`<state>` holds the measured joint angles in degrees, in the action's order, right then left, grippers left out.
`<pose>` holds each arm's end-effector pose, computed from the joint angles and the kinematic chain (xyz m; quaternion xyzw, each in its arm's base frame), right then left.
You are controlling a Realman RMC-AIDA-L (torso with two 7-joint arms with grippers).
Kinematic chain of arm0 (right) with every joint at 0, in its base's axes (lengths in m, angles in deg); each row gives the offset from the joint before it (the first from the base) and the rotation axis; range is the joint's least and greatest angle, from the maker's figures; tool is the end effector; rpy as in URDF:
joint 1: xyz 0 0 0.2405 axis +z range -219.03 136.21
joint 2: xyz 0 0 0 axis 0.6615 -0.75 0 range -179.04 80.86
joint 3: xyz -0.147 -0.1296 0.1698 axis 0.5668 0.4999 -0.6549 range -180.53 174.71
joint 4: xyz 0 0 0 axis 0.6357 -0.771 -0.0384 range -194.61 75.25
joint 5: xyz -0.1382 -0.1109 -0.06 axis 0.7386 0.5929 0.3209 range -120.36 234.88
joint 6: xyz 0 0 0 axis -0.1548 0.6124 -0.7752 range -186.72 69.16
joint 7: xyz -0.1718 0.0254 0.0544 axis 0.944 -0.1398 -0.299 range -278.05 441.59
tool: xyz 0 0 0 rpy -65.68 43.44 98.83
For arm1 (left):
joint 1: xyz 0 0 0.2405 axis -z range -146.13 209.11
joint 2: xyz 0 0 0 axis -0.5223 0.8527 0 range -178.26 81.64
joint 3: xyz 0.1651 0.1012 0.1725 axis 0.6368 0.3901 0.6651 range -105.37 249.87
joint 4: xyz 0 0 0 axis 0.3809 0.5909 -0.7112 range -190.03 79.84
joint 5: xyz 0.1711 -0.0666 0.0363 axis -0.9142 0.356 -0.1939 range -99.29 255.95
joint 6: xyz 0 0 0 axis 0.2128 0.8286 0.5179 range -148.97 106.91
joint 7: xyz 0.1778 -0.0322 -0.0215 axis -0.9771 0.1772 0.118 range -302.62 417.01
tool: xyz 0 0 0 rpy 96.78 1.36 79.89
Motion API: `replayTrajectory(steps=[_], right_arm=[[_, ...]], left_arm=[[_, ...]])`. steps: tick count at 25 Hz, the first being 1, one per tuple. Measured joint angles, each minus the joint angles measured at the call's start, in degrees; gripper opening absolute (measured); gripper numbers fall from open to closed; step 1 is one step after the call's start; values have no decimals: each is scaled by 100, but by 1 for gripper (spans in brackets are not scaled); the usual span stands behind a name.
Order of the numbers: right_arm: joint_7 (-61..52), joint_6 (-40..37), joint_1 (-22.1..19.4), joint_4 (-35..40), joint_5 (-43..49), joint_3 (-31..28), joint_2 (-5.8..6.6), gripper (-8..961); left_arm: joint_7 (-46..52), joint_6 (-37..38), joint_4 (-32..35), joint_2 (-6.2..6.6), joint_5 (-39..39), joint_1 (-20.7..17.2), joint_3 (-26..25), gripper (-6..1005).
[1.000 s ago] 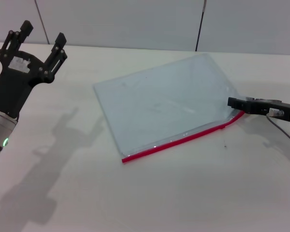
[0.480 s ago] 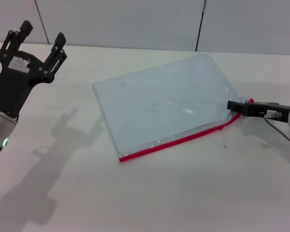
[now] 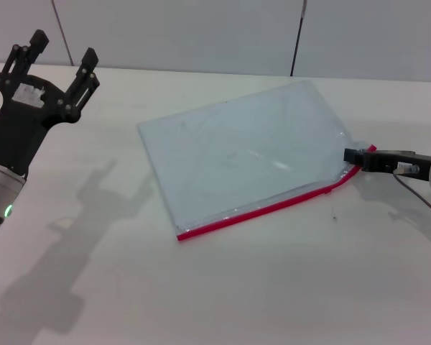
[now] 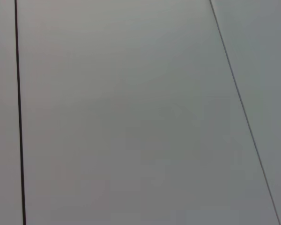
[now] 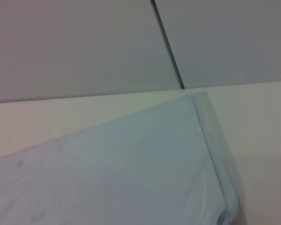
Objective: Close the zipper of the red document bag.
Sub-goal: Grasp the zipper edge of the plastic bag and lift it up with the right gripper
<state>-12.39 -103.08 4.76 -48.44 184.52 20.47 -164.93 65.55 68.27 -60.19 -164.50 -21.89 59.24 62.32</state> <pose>0.2858 0.4242 -0.0621 -0.8142 0.4701 0.1436 0.3090 -0.2605 0.3460 0.0284 -0.7047 -0.0709 -0.3929 0.5865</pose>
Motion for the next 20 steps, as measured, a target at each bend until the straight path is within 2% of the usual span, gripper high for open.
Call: replayTrajectory(steps=[4, 20], right_arm=[[3, -1, 0, 1, 0, 0, -3, 228], [25, -48, -3, -8, -19, 0, -21, 86]], left_arm=[[0, 0, 0, 0, 1, 2, 0, 771], [0, 0, 0, 0, 0, 2, 0, 770]])
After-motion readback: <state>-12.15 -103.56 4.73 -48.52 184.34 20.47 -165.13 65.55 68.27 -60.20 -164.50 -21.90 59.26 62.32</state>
